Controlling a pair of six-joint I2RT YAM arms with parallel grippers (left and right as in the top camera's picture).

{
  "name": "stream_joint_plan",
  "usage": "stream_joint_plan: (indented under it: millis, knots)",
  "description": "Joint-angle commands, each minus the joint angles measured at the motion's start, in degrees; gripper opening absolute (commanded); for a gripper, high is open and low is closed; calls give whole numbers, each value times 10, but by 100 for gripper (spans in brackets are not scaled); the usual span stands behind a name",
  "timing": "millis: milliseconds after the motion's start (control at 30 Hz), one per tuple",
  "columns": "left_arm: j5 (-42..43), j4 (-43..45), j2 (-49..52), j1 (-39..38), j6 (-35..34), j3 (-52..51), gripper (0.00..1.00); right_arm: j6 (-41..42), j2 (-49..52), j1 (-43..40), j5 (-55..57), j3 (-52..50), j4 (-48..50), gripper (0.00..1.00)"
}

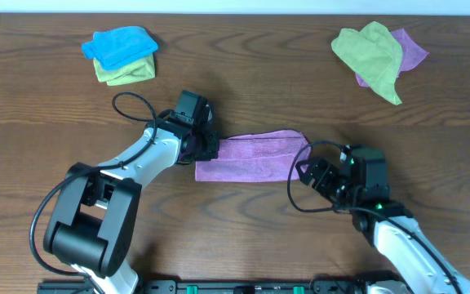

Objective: Fold the cloth
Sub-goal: 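Grasp the right end with the right gripper and fold it leftward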

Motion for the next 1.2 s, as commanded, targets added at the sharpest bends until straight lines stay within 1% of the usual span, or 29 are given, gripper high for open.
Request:
stream_joint_plan:
  millis: [0, 100, 233, 467, 700, 733, 767, 800, 833, 900, 967, 1000, 1033, 1167]
  knots:
    - [-8, 0, 8, 0, 4, 3, 6, 37, -2, -2, 2, -26, 30, 88]
    - [-3, 0, 8, 0, -2, 3, 6, 61, 17, 4, 17, -40, 64, 86]
    - [0, 0, 8, 0, -7, 3, 6, 68, 51, 10, 20, -40, 108, 85]
    - [0, -6, 8, 0, -9, 3, 6, 102, 143, 20, 24, -40, 215, 85]
    - [0, -11, 8, 0, -9, 3, 6, 138, 242, 54, 28, -39, 331, 83]
    - [0, -13, 8, 0, -9, 3, 6, 142, 256, 61, 31, -39, 347, 78]
    - [0, -13, 8, 0, -9, 3, 6, 142, 265, 65, 33, -39, 358, 70]
    - [0, -14, 8, 0, -9, 3, 5, 141, 271, 68, 35, -39, 367, 60]
    - [0, -16, 8, 0, -9, 3, 5, 141, 274, 70, 38, -39, 374, 53]
    - [0, -20, 8, 0, -9, 3, 6, 125, 273, 70, 42, -39, 396, 32]
    - [0, -24, 8, 0, -9, 3, 6, 99, 272, 69, 40, -39, 441, 15]
    - [0, -25, 8, 0, -9, 3, 6, 99, 269, 69, 40, -39, 459, 7]
    - [0, -25, 8, 0, -9, 3, 6, 99, 266, 69, 40, -39, 469, 1]
    - [0, -24, 8, 0, -14, 3, 6, 96, 242, 70, 23, -37, 488, 1]
